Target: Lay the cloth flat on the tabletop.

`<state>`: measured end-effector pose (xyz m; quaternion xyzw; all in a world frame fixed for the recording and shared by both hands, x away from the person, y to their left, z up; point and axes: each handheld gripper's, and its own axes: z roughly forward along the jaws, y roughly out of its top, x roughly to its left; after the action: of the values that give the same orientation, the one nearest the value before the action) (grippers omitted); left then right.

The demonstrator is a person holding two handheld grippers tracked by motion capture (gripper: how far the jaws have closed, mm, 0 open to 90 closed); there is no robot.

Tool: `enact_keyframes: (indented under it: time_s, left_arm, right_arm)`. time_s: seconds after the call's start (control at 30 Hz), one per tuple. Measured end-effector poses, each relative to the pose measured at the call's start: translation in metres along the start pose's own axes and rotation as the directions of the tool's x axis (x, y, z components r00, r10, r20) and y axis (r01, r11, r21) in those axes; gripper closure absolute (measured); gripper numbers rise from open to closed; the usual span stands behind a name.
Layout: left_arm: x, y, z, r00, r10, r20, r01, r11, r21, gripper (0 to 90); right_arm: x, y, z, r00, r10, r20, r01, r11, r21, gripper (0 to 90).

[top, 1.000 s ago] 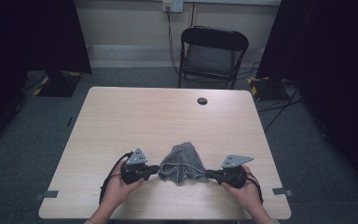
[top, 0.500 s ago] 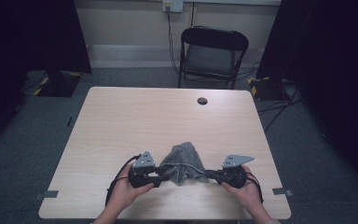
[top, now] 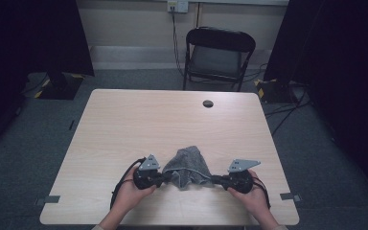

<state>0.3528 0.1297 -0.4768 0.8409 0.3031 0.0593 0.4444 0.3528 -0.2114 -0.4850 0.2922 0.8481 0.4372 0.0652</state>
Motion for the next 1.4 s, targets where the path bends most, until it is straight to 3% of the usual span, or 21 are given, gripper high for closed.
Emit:
enact_keyframes:
  time_s: [0.33,0.6,0.67,0.83,0.93,0.97,1.03,1.1,1.17,1.23,1.37,1.4]
  left_arm:
    - [0.023,-0.004,-0.022,0.9979,-0.027,-0.059,0.025,0.9989,-0.04,89.2]
    - [0.038,-0.008,-0.028,0.9948,-0.049,-0.089,0.043,0.9963,-0.075,88.9]
    - [0.037,-0.009,-0.026,0.9947,-0.049,-0.091,0.042,0.9962,-0.077,87.6]
    - [0.032,-0.006,-0.028,0.9935,-0.095,-0.063,0.087,0.9898,-0.112,69.6]
    - [0.03,-0.003,-0.029,0.9924,-0.102,-0.069,0.093,0.9876,-0.126,64.6]
    - [0.027,-0.001,-0.03,0.9891,-0.14,-0.047,0.131,0.98,-0.15,62.6]
    - [0.025,0.0,-0.03,0.9892,-0.14,-0.043,0.132,0.9794,-0.153,62.7]
    - [0.021,0.002,-0.029,0.9886,-0.144,-0.045,0.136,0.9797,-0.148,58.2]
    - [0.019,0.002,-0.026,0.9903,-0.121,-0.069,0.112,0.9865,-0.12,55.5]
    - [0.018,-0.003,-0.023,0.9897,-0.081,-0.118,0.074,0.9951,-0.067,53.1]
    - [0.019,-0.011,-0.027,0.986,-0.092,-0.139,0.086,0.995,-0.05,48.6]
    - [0.017,-0.017,-0.029,0.9857,-0.085,-0.145,0.082,0.9963,-0.025,48.4]
  right_arm:
    - [-0.005,0.001,-0.006,0.9999,0.015,0.009,-0.015,1.0,-0.013,89.8]
    - [-0.007,0.001,-0.007,0.9994,0.029,0.017,-0.029,0.999,-0.018,89.9]
    - [-0.007,0.001,-0.007,0.9993,0.034,0.016,-0.033,0.999,-0.021,89.9]
    - [-0.005,0.003,-0.009,0.9995,0.03,0.011,-0.03,0.999,-0.029,89.9]
    - [-0.005,0.003,-0.009,0.9997,0.024,0.011,-0.023,0.999,-0.034,89.9]
    - [-0.004,0.003,-0.009,0.9996,0.024,0.012,-0.024,0.999,-0.034,89.9]
    - [-0.004,0.003,-0.009,0.9996,0.024,0.012,-0.024,0.999,-0.033,89.9]
    - [-0.004,0.004,-0.009,0.9997,0.024,0.01,-0.024,0.999,-0.034,89.9]
    - [-0.004,0.004,-0.009,0.9997,0.024,0.011,-0.023,0.999,-0.033,89.9]
    - [-0.004,0.003,-0.009,0.9997,0.022,0.012,-0.022,0.999,-0.03,89.8]
    - [-0.004,0.002,-0.008,0.9997,0.021,0.01,-0.021,0.999,-0.027,89.8]
    - [-0.004,0.003,-0.008,0.9998,0.019,0.011,-0.019,0.999,-0.027,89.8]
